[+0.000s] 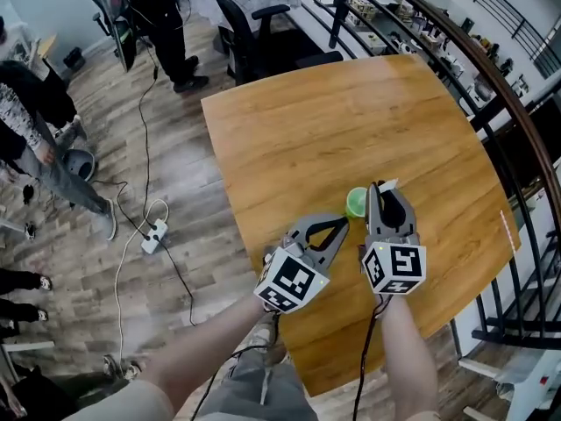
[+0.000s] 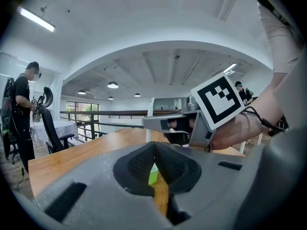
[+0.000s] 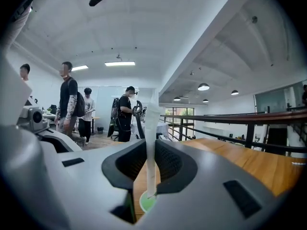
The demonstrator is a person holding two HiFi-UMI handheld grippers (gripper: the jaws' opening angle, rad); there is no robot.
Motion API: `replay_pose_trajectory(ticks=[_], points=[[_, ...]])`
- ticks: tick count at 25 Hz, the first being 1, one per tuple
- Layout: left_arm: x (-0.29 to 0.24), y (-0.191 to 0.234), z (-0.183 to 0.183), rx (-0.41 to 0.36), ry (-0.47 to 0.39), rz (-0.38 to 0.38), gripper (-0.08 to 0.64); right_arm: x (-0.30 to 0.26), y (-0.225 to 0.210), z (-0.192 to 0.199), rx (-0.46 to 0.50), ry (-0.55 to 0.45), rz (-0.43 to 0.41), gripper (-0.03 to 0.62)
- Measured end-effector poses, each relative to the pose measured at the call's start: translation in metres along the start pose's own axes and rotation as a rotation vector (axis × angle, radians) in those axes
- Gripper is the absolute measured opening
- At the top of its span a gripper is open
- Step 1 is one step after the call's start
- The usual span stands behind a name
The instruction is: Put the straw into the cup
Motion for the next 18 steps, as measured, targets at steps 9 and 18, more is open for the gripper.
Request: replay_pose_trajectory(ticks=[9, 18], points=[[-0.021, -0.002, 0.043, 0.056, 0.047, 0.004, 0.012, -0.013, -0.022, 0.051, -0.019, 0.068, 0.029, 0.058], [-0.024, -0.006, 0.064, 0.097, 0.081, 0.002, 0.013, -0.019, -0.023, 0.086, -0.014, 0.162, 0.015, 0.058]])
Point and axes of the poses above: the fingertips, and each gripper's own axes: x backward along the fingers, y to its left, z out of its underside, the point moved 7 cm from there along x, backward along the fingers, and after that the axes turned 4 degrees about -y, right-handed, at the moved point
